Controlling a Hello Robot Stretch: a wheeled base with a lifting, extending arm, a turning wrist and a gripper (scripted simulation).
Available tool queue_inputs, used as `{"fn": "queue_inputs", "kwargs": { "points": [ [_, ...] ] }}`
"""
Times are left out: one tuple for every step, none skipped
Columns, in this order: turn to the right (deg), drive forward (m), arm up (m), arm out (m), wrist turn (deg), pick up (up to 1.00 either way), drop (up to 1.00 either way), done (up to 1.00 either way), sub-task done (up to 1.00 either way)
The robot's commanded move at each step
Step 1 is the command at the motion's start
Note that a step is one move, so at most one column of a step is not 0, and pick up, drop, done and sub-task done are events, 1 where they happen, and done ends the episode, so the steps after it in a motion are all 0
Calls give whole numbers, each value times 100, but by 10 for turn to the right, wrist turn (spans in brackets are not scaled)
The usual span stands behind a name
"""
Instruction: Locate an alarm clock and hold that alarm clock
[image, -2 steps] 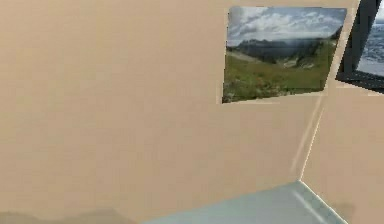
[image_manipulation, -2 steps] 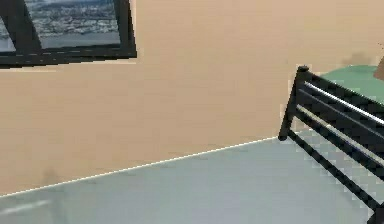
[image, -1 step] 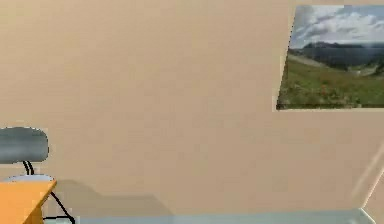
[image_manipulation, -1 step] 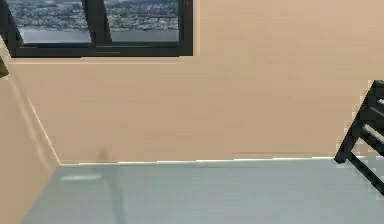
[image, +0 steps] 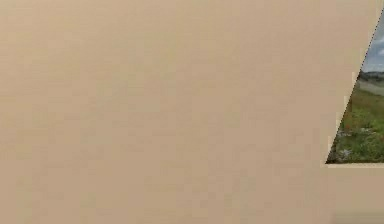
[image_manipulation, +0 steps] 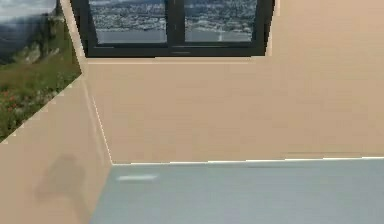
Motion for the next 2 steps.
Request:
{"fn": "queue_inputs", "kwargs": {
  "points": [
    [-450, 0, 0, 0, 0, 0, 0, 0, 0],
    [0, 25, 0, 0, 0, 0, 0, 0, 0]
  ]
}}
